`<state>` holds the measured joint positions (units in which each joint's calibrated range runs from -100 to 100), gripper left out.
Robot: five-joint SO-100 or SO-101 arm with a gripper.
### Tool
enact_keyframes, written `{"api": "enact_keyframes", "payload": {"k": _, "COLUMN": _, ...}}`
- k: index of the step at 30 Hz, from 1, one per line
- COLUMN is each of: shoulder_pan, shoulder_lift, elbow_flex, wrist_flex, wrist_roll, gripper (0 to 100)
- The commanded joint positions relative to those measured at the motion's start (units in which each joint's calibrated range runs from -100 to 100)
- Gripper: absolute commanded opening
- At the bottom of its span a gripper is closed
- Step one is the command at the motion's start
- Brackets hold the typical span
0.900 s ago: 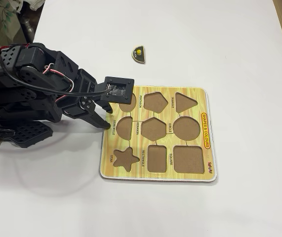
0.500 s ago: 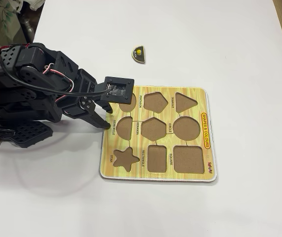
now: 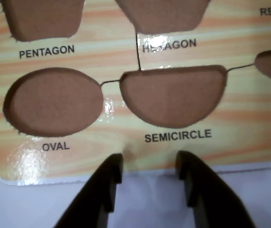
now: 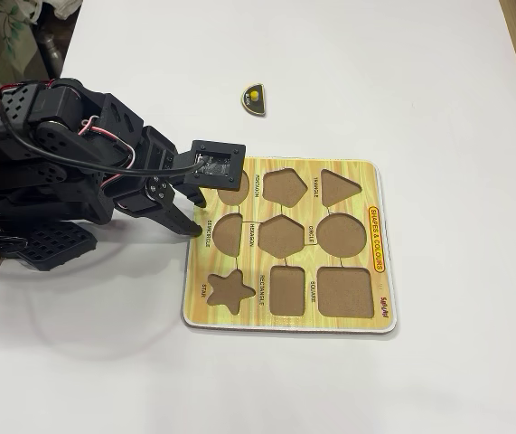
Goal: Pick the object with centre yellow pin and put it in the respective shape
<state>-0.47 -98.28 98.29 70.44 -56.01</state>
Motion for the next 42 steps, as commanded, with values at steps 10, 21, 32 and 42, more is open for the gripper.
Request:
{"api": "enact_keyframes", "payload": {"k": 10, "shoulder_pan": 0.4, "shoulder_lift": 0.0, "elbow_flex": 0.3, "wrist_flex": -0.2, "wrist_roll": 0.1, "gripper": 14}}
{"api": "enact_keyframes", "payload": {"k": 21, "shoulder_pan": 0.4, "shoulder_lift": 0.0, "elbow_flex": 0.3, "wrist_flex": -0.2, "wrist_roll": 0.1, "gripper": 14}}
{"api": "enact_keyframes", "payload": {"k": 32, "shoulder_pan": 0.7, "shoulder_lift": 0.0, "elbow_flex": 0.3, "wrist_flex": -0.2, "wrist_roll": -0.2, "gripper": 15}}
{"api": "enact_keyframes", "payload": {"k": 42, "shoulder_pan": 0.6, "shoulder_lift": 0.0, "elbow_flex": 0.3, "wrist_flex": -0.5, "wrist_roll": -0.5, "gripper": 14}}
